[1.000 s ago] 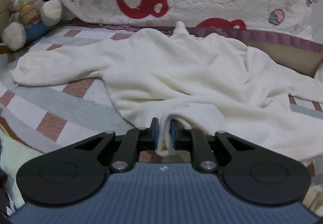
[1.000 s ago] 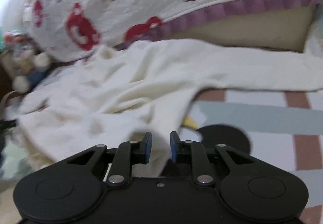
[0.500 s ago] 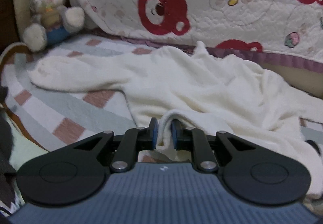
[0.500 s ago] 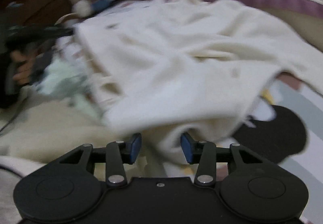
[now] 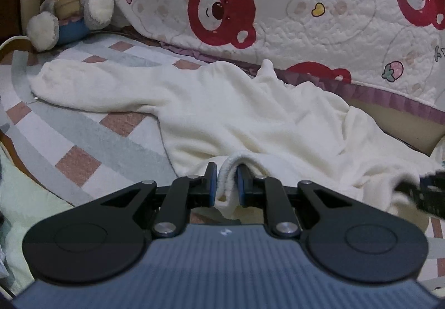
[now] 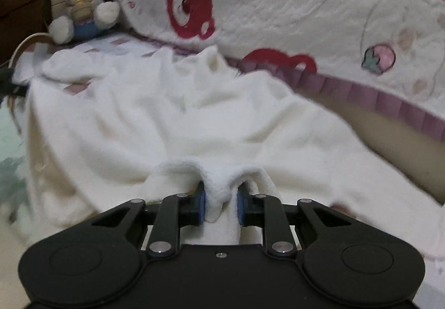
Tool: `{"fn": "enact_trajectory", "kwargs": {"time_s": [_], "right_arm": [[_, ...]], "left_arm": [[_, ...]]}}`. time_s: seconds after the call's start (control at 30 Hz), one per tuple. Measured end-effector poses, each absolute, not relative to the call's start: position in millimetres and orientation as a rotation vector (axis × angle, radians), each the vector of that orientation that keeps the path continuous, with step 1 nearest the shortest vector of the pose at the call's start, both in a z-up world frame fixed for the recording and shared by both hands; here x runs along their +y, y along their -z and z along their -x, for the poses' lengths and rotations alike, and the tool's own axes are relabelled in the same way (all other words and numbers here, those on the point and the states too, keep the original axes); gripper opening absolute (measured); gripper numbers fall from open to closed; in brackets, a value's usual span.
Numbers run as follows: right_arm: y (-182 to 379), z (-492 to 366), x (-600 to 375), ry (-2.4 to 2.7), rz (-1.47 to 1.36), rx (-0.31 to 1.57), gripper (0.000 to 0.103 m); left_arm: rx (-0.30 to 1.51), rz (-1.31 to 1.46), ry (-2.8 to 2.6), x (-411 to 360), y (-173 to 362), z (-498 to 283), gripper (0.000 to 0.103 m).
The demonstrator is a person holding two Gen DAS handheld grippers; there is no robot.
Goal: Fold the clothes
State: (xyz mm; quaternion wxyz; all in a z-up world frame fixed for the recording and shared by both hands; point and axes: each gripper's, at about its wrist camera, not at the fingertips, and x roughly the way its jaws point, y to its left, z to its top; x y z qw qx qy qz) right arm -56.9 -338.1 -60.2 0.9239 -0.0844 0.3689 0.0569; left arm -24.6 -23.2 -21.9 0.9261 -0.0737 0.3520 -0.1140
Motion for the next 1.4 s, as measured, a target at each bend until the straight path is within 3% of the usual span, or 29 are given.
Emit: {"fn": "enact_trajectory", "kwargs": {"time_s": [0.07, 0.17, 0.33, 0.5, 0.67, 0.83, 0.93, 1.0, 1.03, 1.07, 1.1, 1.13, 1.17, 1.23, 1.4], "right_arm": [[61.0, 42.9, -344.7, -0.079, 0.172, 0.750, 0.023], [63.7, 27.3, -370.3, -0.006, 0.084, 0.764, 0.023], [76.7, 18.2, -411.6, 0.062, -0.075, 0.856, 0.023], [70.2, 29.0, -412.5, -0.007, -0.075, 0.828, 0.024], [69.3, 26.0, -415.8, -0.014, -0.107, 0.815, 0.025], [73.5, 21.1, -434.8, 0.014, -0.313, 0.812, 0.026], [75.1, 21.6, -441.6, 0.025, -0.399, 0.816, 0.026], [68.5, 28.6, -439.4, 0.042, -0.396, 0.822, 0.027], [60.8, 36.7, -436.5, 0.061, -0.370, 0.812, 0.034], [49.1, 50.7, -431.8, 0.084, -0.326, 0.772, 0.036], [38.9, 65.8, -428.1, 0.100, -0.275, 0.720, 0.045], [33.4, 76.9, -425.0, 0.108, -0.237, 0.689, 0.052], [30.4, 87.7, -421.7, 0.107, -0.195, 0.681, 0.053], [32.4, 101.0, -415.1, 0.062, -0.133, 0.724, 0.053], [44.3, 123.3, -389.6, -0.170, 0.025, 0.773, 0.057]], "left_arm": [[0.719, 0.153, 0.242, -22.0, 21.2, 28.1, 0.030], [0.711, 0.155, 0.249, -19.0, 18.8, 35.0, 0.042], [0.668, 0.141, 0.163, -6.0, 13.1, 39.5, 0.045], [0.720, 0.217, 0.321, -3.8, 15.0, 35.3, 0.048], [0.816, 0.109, 0.574, -47.4, 28.1, 43.3, 0.066], [0.871, -0.098, 0.636, -101.7, 46.1, 60.2, 0.066], [0.856, -0.240, 0.472, -121.3, 61.3, 51.2, 0.072], [0.838, -0.355, 0.356, -129.5, 75.2, 40.2, 0.083], [0.827, -0.395, 0.319, -131.3, 80.5, 35.2, 0.088], [0.815, -0.396, 0.314, -129.2, 81.8, 31.7, 0.086], [0.801, -0.393, 0.312, -126.9, 81.6, 28.5, 0.082], [0.785, -0.382, 0.317, -124.5, 78.1, 26.3, 0.066], [0.767, -0.372, 0.319, -122.1, 73.9, 24.9, 0.043], [0.709, -0.378, 0.291, -119.0, 62.7, 25.8, 0.021], [0.648, -0.318, 0.255, -103.5, 46.5, 18.8, 0.021]]}}
